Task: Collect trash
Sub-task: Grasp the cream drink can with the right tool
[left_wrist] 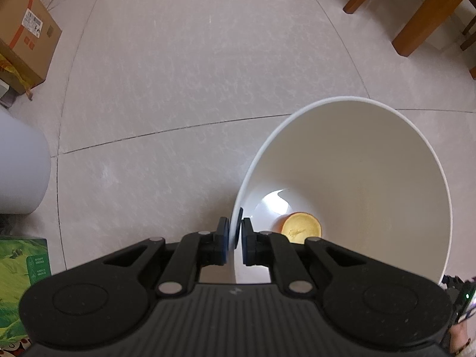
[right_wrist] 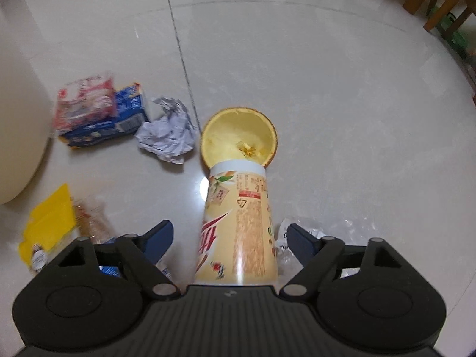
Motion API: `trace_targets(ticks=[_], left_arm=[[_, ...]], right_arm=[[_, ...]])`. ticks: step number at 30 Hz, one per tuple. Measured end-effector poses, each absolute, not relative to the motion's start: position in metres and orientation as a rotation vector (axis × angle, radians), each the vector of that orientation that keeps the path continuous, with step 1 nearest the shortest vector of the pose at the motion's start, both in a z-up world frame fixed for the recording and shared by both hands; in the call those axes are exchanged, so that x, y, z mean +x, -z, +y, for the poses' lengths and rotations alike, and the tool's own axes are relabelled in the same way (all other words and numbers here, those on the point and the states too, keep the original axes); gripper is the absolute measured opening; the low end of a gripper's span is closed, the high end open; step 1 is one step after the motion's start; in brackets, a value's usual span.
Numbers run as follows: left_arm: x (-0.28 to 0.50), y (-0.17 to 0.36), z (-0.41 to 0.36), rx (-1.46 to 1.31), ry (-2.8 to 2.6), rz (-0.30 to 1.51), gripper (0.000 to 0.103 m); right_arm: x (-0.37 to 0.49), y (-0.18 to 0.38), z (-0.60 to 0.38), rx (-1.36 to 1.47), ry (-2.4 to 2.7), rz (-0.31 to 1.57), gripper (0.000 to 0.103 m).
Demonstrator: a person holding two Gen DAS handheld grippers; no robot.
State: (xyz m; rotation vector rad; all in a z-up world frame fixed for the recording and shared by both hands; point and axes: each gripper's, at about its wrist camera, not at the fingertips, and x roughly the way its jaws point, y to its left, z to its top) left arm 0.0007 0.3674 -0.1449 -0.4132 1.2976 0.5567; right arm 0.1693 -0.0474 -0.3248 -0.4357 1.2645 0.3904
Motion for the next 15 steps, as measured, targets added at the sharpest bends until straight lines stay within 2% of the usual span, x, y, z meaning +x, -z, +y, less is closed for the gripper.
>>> trace_targets(ticks=[9, 15], left_arm=[[0.002, 0.146, 0.369, -0.405, -0.558, 1.301, 0.007], [0.002, 0.147, 0.369, -0.405, -0.559, 1.301, 0.007]], right_arm=[[0.174, 0.360, -0.048, -0.471, -0.381, 1.371, 0.076], [0.175, 0.356, -0.049, -0.472, -0.376, 1.368, 0.074]])
